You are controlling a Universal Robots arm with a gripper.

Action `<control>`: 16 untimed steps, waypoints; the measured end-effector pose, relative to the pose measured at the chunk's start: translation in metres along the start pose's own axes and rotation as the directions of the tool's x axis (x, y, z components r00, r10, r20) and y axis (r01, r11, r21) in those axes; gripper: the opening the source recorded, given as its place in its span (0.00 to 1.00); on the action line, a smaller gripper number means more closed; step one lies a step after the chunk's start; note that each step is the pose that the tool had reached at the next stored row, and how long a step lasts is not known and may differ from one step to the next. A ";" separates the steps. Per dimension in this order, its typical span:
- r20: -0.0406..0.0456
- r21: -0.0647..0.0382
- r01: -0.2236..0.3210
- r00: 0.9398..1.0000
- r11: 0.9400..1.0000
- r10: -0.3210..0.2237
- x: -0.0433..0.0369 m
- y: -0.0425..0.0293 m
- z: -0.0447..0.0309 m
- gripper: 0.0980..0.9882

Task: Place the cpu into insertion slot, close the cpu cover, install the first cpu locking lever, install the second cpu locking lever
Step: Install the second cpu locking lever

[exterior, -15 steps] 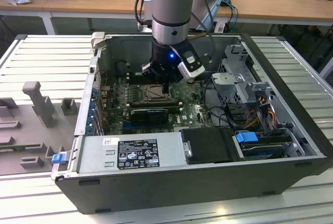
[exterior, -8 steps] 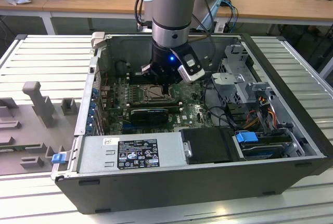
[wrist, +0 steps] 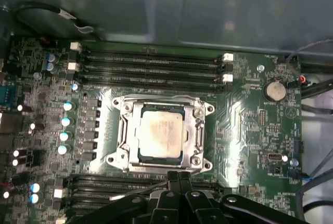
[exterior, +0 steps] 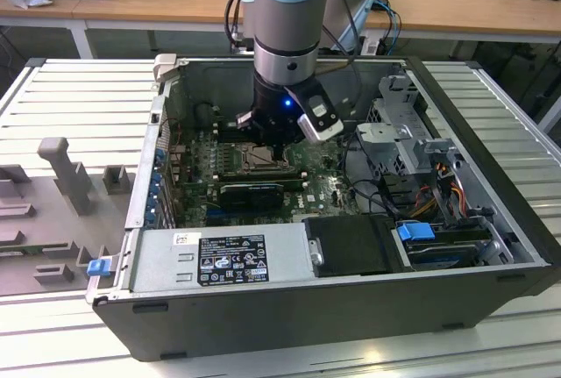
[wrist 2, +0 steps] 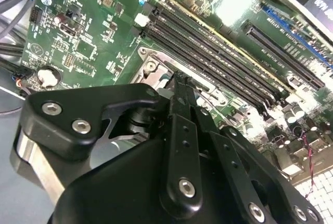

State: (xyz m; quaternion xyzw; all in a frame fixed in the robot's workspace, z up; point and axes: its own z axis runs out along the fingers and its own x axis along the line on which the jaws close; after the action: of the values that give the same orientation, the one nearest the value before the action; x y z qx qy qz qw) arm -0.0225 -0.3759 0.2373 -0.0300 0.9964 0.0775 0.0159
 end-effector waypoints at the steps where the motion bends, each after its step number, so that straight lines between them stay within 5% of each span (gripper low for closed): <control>1: 0.001 -0.014 0.000 1.000 1.000 0.000 0.0001 -0.0004 0.0000 0.01; 2: 0.002 -0.031 -0.001 1.000 1.000 0.001 0.0002 -0.0016 -0.0001 0.01; 4: 0.003 -0.041 -0.001 1.000 0.999 0.001 0.0005 -0.0070 -0.0009 0.01; 6: 0.003 -0.043 -0.001 1.000 0.999 0.001 0.0010 -0.0141 -0.0013 0.01; 10: 0.002 -0.043 0.001 1.000 0.999 -0.001 0.0064 -0.0159 -0.0002 0.01; 16: 0.002 -0.043 0.002 1.000 0.999 -0.002 0.0369 -0.0159 0.0044 0.01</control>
State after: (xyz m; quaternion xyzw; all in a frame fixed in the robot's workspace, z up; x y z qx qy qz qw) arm -0.0582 -0.3931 0.2291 -0.0312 0.9944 0.0992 0.0164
